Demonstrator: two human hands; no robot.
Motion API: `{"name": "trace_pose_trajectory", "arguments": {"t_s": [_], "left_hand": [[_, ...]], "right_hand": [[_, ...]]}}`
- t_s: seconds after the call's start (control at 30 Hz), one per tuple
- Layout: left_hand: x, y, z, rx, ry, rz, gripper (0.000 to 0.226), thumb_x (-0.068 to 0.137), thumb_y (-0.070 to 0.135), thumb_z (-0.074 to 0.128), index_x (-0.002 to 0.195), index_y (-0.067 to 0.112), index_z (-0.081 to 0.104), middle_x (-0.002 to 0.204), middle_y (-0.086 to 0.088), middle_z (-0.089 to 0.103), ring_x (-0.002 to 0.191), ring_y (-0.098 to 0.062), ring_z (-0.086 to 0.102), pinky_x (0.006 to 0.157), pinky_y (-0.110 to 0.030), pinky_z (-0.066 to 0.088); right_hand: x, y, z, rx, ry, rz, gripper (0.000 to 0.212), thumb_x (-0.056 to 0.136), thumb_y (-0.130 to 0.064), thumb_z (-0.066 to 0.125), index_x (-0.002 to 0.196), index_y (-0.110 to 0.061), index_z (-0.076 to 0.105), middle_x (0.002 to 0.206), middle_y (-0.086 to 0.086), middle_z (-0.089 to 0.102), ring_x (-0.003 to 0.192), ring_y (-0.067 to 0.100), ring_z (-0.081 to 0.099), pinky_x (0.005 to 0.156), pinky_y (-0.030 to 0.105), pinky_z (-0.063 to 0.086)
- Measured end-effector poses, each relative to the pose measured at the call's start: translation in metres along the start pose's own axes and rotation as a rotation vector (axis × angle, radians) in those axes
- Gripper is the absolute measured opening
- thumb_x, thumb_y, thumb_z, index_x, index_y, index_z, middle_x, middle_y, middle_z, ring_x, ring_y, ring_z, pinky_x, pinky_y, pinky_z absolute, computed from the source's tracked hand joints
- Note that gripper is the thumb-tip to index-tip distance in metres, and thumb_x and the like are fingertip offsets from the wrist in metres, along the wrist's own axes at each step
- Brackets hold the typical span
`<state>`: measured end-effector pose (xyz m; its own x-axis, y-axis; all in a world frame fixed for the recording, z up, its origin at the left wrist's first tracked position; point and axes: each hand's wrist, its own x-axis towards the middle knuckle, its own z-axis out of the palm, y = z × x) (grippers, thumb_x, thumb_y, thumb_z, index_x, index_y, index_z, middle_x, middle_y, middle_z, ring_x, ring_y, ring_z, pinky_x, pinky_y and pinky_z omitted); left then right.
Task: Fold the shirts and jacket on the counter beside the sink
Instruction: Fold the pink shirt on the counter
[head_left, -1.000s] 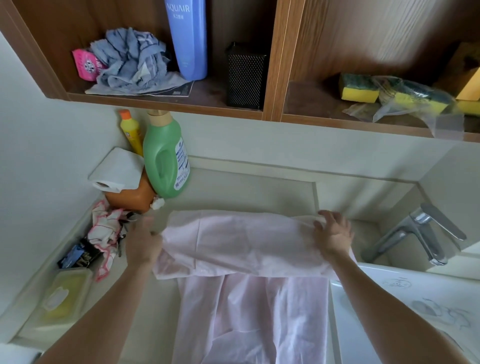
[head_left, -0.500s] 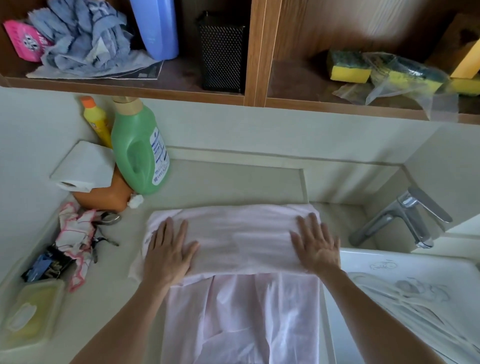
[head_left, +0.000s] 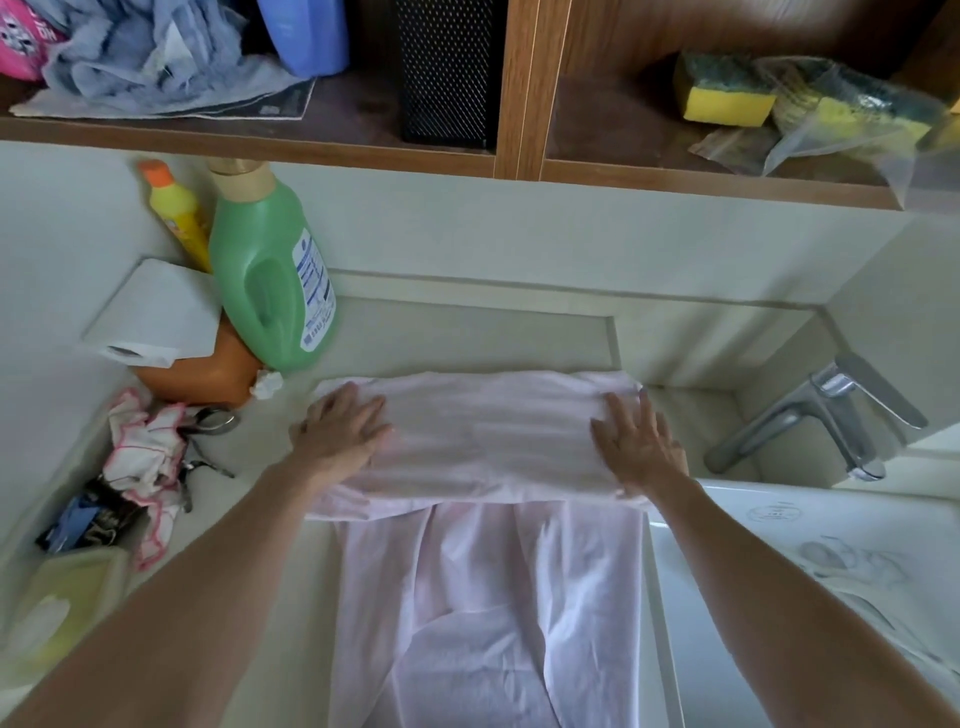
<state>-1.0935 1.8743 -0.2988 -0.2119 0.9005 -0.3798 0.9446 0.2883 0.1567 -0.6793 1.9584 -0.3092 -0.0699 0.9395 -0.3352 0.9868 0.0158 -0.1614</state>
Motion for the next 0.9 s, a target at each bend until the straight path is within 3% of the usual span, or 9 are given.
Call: {"name": "trace_pose_trajectory", "arguments": {"t_s": [0.07, 0.2, 0.33, 0.4, 0.47, 0.57, 0.67, 0.77, 0.9], "left_hand": [[0.01, -0.006, -0.019, 0.009, 0.078, 0.1, 0.057, 0.098, 0.057, 0.042, 0.151, 0.038, 0.03, 0.165, 0.0, 0.012, 0.147, -0.032, 0.023, 0.116, -0.049, 0.024], [0.028, -0.015, -0.044, -0.081, 0.005, 0.131, 0.092, 0.085, 0.046, 0.073, 0.156, 0.03, 0.018, 0.162, -0.011, 0.021, 0.136, -0.034, 0.044, 0.104, -0.041, 0.044], [0.037, -0.015, -0.053, 0.158, 0.061, 0.096, 0.08, 0.065, 0.06, 0.081, 0.129, 0.02, 0.054, 0.119, -0.005, 0.063, 0.099, -0.026, 0.062, 0.077, -0.033, 0.051], [0.039, -0.011, -0.055, 0.303, 0.092, 0.111, 0.063, 0.066, 0.067, 0.075, 0.104, 0.018, 0.065, 0.094, 0.002, 0.064, 0.085, -0.022, 0.059, 0.069, -0.03, 0.046], [0.04, -0.01, -0.057, 0.323, 0.088, 0.122, 0.055, 0.072, 0.065, 0.073, 0.101, 0.019, 0.064, 0.1, 0.0, 0.061, 0.095, -0.023, 0.057, 0.074, -0.032, 0.043], [0.035, -0.014, -0.065, -0.054, 0.067, 0.077, 0.056, 0.086, 0.043, 0.072, 0.133, 0.017, 0.055, 0.131, -0.008, 0.06, 0.101, -0.025, 0.063, 0.075, -0.033, 0.048], [0.024, -0.013, -0.088, -0.266, 0.263, 0.077, 0.055, 0.095, 0.028, 0.066, 0.144, 0.014, 0.046, 0.141, -0.012, 0.056, 0.112, -0.031, 0.063, 0.085, -0.035, 0.05], [0.004, -0.006, -0.112, -0.286, 0.481, 0.17, 0.034, 0.093, 0.011, 0.067, 0.125, 0.007, 0.06, 0.111, -0.016, 0.068, 0.1, -0.034, 0.063, 0.078, -0.034, 0.048], [-0.034, -0.013, -0.109, -0.234, 0.491, 0.285, 0.029, 0.074, -0.014, 0.062, 0.092, 0.008, 0.067, 0.086, -0.001, 0.062, 0.078, -0.021, 0.055, 0.055, -0.022, 0.03]], "right_hand": [[0.012, -0.005, -0.02, -0.093, -0.011, -0.022, 0.07, 0.096, -0.065, 0.035, 0.155, -0.044, 0.002, 0.163, -0.007, -0.023, 0.153, 0.028, -0.007, 0.118, 0.056, 0.012], [0.034, -0.015, -0.057, -0.259, -0.068, -0.316, 0.099, 0.091, -0.056, 0.059, 0.158, -0.027, -0.008, 0.167, -0.002, -0.009, 0.153, 0.024, -0.01, 0.122, 0.052, 0.007], [0.05, -0.024, -0.073, -0.314, -0.156, -0.312, 0.094, 0.076, -0.052, 0.076, 0.151, -0.019, 0.029, 0.148, 0.007, 0.046, 0.136, 0.029, 0.043, 0.112, 0.042, 0.033], [0.054, -0.027, -0.073, -0.27, -0.195, -0.296, 0.074, 0.068, -0.051, 0.082, 0.131, -0.023, 0.053, 0.122, 0.004, 0.065, 0.11, 0.027, 0.061, 0.088, 0.034, 0.047], [0.054, -0.029, -0.07, -0.23, -0.198, -0.32, 0.057, 0.066, -0.048, 0.083, 0.115, -0.025, 0.064, 0.107, 0.001, 0.07, 0.098, 0.025, 0.066, 0.073, 0.029, 0.045], [0.052, -0.029, -0.074, -0.228, 0.026, -0.362, 0.043, 0.076, -0.045, 0.076, 0.112, -0.026, 0.064, 0.108, 0.001, 0.068, 0.102, 0.028, 0.064, 0.076, 0.033, 0.046], [0.046, -0.028, -0.091, -0.216, 0.343, -0.362, 0.032, 0.086, -0.035, 0.068, 0.111, -0.019, 0.055, 0.11, 0.005, 0.058, 0.092, 0.035, 0.065, 0.071, 0.036, 0.046], [0.029, -0.028, -0.109, -0.095, 0.553, -0.383, 0.022, 0.084, -0.012, 0.064, 0.103, -0.012, 0.054, 0.101, 0.008, 0.055, 0.071, 0.039, 0.063, 0.056, 0.034, 0.042], [-0.008, -0.014, -0.108, -0.059, 0.542, -0.473, 0.025, 0.079, 0.0, 0.059, 0.102, -0.009, 0.06, 0.105, 0.011, 0.057, 0.08, 0.038, 0.063, 0.058, 0.033, 0.042]]}}
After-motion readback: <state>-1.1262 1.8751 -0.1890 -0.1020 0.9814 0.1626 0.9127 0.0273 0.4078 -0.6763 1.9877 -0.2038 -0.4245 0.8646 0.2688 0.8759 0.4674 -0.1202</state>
